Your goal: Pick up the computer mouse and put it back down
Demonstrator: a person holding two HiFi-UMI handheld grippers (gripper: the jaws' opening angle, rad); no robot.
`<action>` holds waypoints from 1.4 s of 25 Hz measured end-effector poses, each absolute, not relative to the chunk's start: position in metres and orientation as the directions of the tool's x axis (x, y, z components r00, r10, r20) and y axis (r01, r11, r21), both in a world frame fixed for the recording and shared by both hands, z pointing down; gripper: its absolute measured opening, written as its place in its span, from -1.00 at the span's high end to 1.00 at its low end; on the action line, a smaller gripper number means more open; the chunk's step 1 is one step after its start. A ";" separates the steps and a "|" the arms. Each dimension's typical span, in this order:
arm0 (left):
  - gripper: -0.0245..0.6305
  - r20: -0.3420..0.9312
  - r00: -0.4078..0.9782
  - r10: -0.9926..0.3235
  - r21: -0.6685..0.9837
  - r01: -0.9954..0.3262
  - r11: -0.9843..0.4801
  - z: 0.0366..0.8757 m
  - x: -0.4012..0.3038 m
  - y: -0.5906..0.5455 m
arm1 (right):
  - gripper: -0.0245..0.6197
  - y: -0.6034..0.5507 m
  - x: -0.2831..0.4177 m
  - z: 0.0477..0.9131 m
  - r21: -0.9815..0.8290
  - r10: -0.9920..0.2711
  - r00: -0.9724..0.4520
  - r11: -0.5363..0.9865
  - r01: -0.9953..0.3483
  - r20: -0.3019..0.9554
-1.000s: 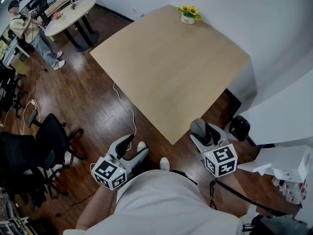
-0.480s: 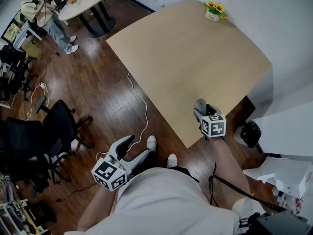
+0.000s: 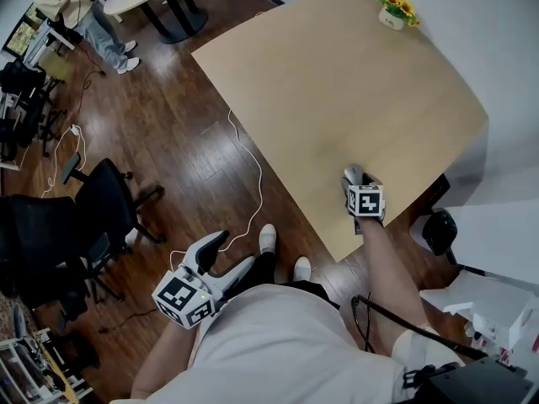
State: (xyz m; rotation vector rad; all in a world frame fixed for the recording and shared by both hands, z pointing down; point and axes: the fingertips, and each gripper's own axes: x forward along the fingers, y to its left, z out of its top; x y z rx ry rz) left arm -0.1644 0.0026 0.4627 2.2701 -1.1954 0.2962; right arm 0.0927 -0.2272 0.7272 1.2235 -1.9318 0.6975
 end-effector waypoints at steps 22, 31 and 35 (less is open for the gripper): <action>0.10 0.376 0.697 -0.611 0.392 -0.717 -0.577 0.463 -0.148 -0.016 | -0.23 -0.183 0.082 0.633 -0.108 -0.642 -0.356 0.392 -0.914 0.679; 0.10 0.347 0.740 -0.576 0.354 -0.673 -0.650 0.449 -0.091 0.002 | -0.23 -0.058 0.099 0.524 -0.175 -0.637 -0.488 0.490 -0.854 0.596; 0.10 0.344 0.745 -0.571 0.342 -0.666 -0.663 0.450 -0.071 0.016 | -0.23 -0.006 0.115 0.483 -0.163 -0.645 -0.514 0.523 -0.836 0.565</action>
